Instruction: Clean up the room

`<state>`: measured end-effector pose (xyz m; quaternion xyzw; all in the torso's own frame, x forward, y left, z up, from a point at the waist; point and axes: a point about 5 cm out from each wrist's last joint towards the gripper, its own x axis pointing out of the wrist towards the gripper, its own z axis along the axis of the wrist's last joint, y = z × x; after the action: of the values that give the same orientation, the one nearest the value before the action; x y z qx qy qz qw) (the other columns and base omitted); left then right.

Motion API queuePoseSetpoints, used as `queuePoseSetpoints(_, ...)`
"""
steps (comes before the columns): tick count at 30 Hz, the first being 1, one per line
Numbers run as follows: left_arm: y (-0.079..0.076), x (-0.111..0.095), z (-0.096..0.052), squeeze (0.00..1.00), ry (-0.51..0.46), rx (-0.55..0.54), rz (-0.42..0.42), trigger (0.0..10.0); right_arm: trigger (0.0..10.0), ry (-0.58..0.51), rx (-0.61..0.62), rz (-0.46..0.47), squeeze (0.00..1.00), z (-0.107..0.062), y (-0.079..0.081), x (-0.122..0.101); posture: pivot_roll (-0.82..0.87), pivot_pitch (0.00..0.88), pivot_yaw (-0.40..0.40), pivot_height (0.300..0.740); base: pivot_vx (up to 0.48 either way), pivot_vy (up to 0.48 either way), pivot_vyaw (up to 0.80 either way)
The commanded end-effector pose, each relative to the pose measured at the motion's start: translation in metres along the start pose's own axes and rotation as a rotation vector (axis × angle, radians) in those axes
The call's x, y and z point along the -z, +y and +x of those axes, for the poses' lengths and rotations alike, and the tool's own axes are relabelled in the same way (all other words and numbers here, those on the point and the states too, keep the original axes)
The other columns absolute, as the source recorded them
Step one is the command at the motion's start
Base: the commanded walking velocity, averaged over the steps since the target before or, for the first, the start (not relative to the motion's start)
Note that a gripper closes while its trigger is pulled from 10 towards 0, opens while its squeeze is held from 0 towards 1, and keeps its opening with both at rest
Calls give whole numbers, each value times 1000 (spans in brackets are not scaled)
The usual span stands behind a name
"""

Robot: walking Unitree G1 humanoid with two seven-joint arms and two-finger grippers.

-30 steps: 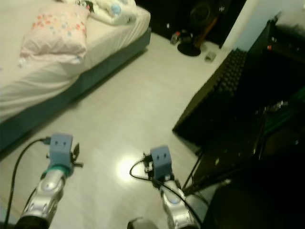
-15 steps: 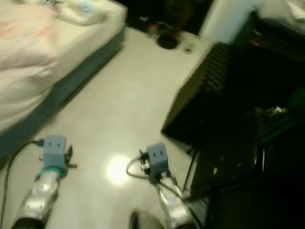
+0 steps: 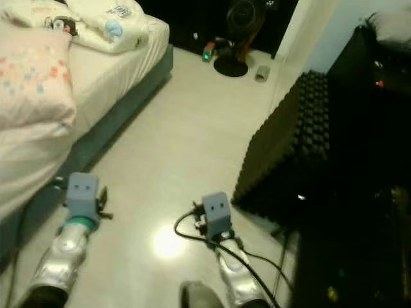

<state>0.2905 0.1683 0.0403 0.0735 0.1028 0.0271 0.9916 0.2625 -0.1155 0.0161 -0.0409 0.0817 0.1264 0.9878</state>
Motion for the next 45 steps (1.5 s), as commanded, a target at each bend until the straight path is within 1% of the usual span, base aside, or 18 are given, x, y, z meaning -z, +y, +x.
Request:
queuePoseSetpoints(1,8,14,-6,0,51,-22,11,10000,10000,3,-9,6,0,-1,4,2,-19,30,-34,740,435,0,0)
queuePoseSetpoints(12,8,14,-5,0,49,-17,14,10000,10000,1,-3,5,0,0,3,1,-20,27,-29,740,423,0,0)
queuePoseSetpoints(14,8,13,-5,0,48,-13,17,10000,10000,-5,6,6,0,1,1,-1,-20,26,-16,740,420,0,0)
queuePoseSetpoints(15,11,9,-4,0,39,14,46,10000,10000,-29,41,27,0,8,-1,-7,1,20,35,740,428,0,0)
queuePoseSetpoints(21,13,7,-3,0,31,23,60,10000,10000,-34,56,41,0,12,-1,-9,11,14,48,740,425,0,0)
queuePoseSetpoints(23,17,1,0,0,17,29,75,10000,10000,-36,74,64,0,16,-1,-12,28,8,60,740,422,0,0)
queuePoseSetpoints(25,17,1,0,0,17,29,75,10000,10000,-36,74,64,0,16,-1,-12,28,8,60,740,424,0,0)
queuePoseSetpoints(26,19,-4,3,0,4,29,79,10000,10000,-39,78,74,0,18,1,-13,26,6,56,740,420,0,0)
queuePoseSetpoints(28,18,-5,3,0,0,30,79,10000,10000,-40,78,76,0,18,1,-13,26,6,56,740,420,0,0)
queuePoseSetpoints(30,16,-6,3,0,-2,32,75,10000,10000,-41,78,76,0,18,1,-13,21,6,54,740,420,0,0)
queuePoseSetpoints(31,12,-6,3,0,-5,41,66,10000,10000,-43,80,74,0,17,-1,-13,13,7,48,740,420,0,0)
queuePoseSetpoints(34,7,-7,3,0,-7,55,56,10000,10000,-46,82,69,0,17,-4,-14,9,8,43,740,421,0,0)
queuePoseSetpoints(40,1,-8,2,0,-7,85,39,10000,10000,-45,86,58,0,16,-7,-13,5,11,38,740,417,0,0)
queuePoseSetpoints(41,-4,-9,1,0,-7,126,28,10000,10000,-45,91,51,0,15,-10,-12,-1,13,35,740,416,0,0)
queuePoseSetpoints(42,-4,-9,1,0,-7,126,28,10000,10000,-45,91,51,0,15,-10,-12,-1,13,35,740,416,0,0)
queuePoseSetpoints(43,-8,-10,0,0,-7,156,21,10000,10000,-45,95,47,0,15,-11,-11,-3,14,35,740,420,0,0)
queuePoseSetpoints(44,-14,-14,0,0,-18,189,19,10000,10000,-48,116,39,0,15,-19,-12,-9,15,33,740,420,0,0)
queuePoseSetpoints(45,-21,-20,0,0,-41,221,26,10000,10000,-52,154,30,0,15,-33,-15,-17,16,30,740,405,0,0)
